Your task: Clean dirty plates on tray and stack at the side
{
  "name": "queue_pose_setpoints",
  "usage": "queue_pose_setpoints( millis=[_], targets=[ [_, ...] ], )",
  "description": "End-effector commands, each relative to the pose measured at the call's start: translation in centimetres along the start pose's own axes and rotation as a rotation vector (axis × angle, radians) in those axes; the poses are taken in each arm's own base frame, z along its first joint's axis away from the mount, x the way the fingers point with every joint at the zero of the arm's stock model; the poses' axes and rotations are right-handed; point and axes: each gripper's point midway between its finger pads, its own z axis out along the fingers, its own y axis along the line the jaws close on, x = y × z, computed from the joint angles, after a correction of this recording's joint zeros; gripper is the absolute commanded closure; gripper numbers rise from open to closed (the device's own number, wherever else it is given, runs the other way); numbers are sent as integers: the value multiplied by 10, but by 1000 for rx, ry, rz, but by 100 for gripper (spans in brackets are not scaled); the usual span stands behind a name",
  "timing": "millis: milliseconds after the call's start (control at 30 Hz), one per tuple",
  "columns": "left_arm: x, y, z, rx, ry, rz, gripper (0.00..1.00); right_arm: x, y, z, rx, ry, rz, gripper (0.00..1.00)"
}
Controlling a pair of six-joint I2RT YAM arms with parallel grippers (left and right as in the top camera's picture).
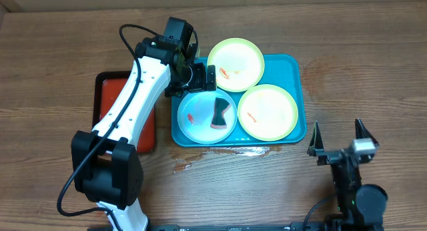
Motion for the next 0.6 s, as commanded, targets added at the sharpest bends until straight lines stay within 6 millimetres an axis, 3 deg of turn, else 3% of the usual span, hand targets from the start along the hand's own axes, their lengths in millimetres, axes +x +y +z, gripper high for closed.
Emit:
queue_pose_setpoints(
  millis=[0,33,133,233,333,467,567],
  targets=[
    [-4,0,1,-10,-20,26,0,-35,51,-11,-307,-137,102,0],
    [-6,0,1,-7,-27,28,0,-54,60,-18,-370,-214,82,0],
    [-8,-1,1,-3,-34,30,0,-104,62,-36,-394,-409,101,0],
    [-8,-1,1,-4,-34,29,0,-132,59,-38,-376,-435,98,0],
    [-8,-1,1,-4,-34,29,0,-135,57,-17,-343,-229,84,0],
    [-8,-1,1,-3,-34,29,0,-119,56,23,-326,154,136,0],
    [-8,-1,1,-3,-33,29,0,-114,78,50,-469,349,208,0]
  ],
)
